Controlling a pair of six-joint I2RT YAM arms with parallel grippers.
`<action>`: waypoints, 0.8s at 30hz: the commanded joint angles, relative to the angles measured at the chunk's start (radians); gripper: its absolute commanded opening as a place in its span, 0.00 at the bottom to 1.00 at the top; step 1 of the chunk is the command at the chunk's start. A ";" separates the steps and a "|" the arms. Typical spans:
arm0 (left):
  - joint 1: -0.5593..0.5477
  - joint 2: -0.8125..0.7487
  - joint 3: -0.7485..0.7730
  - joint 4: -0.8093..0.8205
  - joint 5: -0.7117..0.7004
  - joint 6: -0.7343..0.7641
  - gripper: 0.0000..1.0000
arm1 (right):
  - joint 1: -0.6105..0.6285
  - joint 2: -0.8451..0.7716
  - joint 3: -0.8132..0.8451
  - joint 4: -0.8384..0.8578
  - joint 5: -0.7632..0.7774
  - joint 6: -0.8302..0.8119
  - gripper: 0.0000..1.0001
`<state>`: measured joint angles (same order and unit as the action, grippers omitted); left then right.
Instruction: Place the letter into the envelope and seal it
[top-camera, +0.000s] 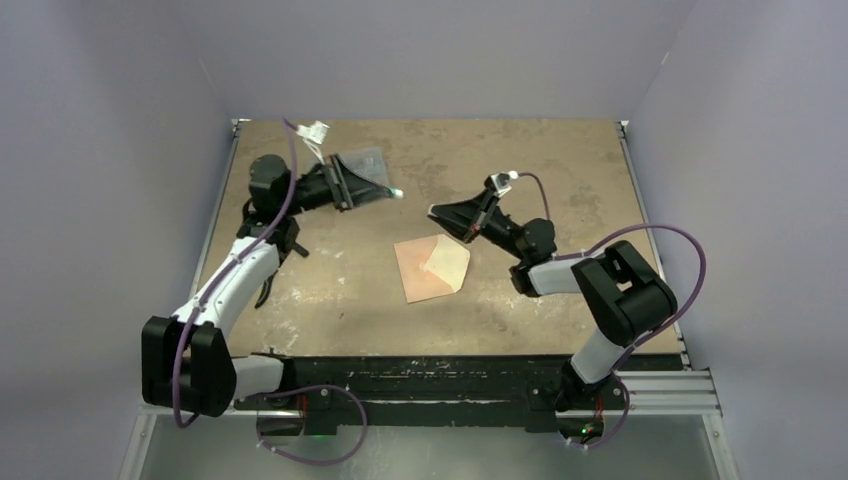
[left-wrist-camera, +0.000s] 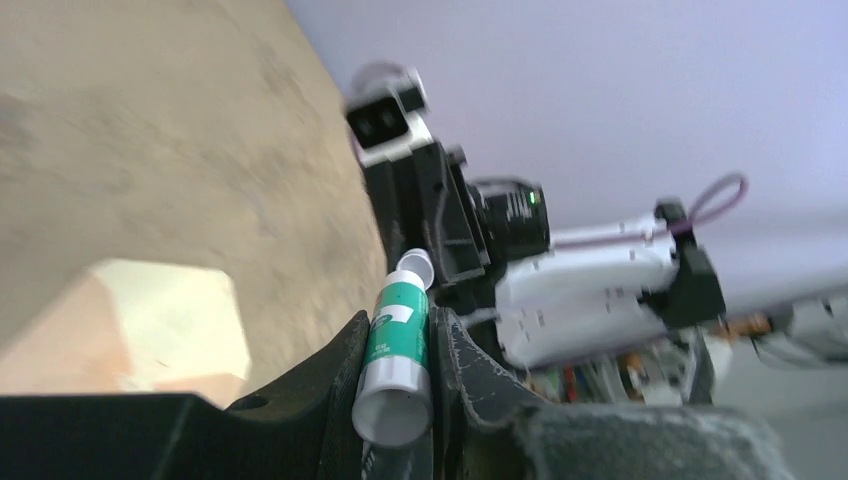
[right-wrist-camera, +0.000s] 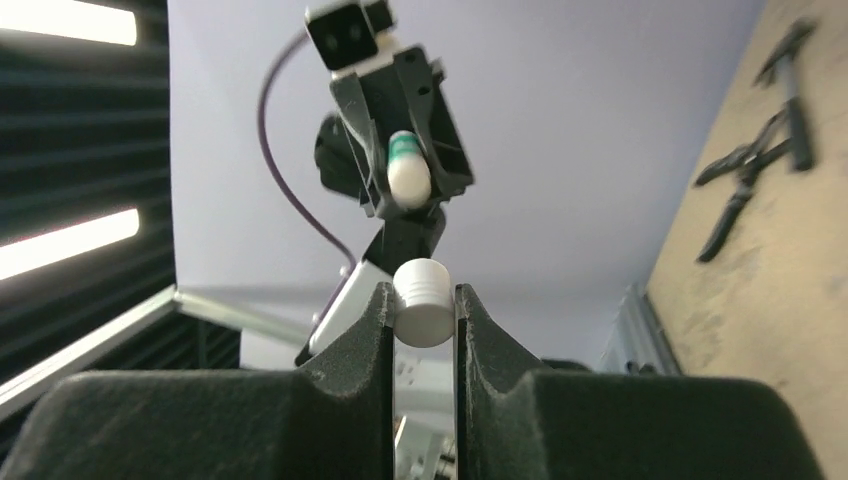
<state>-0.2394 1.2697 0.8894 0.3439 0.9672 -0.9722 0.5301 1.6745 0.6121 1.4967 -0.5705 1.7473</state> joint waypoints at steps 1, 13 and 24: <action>0.148 -0.065 -0.012 0.215 -0.083 -0.132 0.00 | -0.113 -0.047 -0.067 0.280 0.043 -0.002 0.00; 0.170 -0.070 0.059 -0.112 -0.124 0.073 0.00 | -0.199 -0.203 0.122 -0.840 0.074 -0.805 0.00; 0.068 0.003 0.099 -0.455 -0.223 0.333 0.00 | -0.197 0.010 0.533 -1.746 0.720 -1.391 0.00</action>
<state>-0.1234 1.2499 0.9352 0.0517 0.8070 -0.7887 0.3328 1.6165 1.1294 0.1280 -0.1356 0.5781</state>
